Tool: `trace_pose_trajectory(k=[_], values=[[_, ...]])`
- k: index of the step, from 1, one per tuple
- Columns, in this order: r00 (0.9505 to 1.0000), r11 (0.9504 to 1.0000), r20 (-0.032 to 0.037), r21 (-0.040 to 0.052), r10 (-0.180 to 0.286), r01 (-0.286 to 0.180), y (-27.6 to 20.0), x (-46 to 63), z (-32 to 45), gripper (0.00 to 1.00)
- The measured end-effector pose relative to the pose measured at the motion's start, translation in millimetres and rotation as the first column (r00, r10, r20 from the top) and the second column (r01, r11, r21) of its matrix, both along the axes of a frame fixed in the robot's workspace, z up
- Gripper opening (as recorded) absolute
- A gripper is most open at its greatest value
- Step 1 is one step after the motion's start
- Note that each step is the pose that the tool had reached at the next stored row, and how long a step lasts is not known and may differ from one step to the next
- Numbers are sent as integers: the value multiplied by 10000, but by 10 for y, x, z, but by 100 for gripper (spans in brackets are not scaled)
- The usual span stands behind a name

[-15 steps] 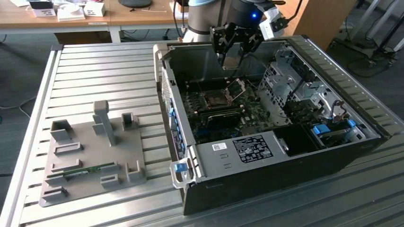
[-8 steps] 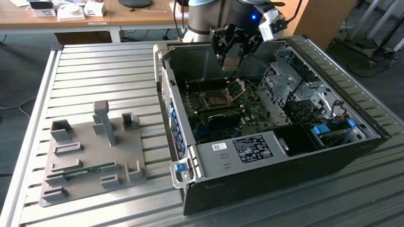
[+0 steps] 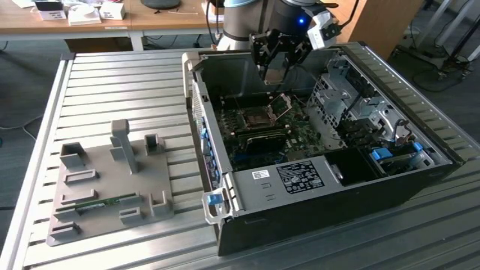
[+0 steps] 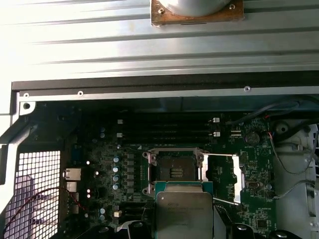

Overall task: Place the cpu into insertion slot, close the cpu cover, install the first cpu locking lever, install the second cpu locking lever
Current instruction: 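Place the cpu into insertion slot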

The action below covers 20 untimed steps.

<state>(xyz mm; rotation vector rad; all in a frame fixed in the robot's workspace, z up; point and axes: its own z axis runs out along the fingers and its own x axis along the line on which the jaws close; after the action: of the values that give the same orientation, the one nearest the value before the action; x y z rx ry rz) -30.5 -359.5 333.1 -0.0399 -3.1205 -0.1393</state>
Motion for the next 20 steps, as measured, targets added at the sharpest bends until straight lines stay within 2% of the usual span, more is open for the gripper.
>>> trace_pose_trajectory(k=[20], values=[[10000,10000,-1,-2,-1,1,0,0,-40,54]])
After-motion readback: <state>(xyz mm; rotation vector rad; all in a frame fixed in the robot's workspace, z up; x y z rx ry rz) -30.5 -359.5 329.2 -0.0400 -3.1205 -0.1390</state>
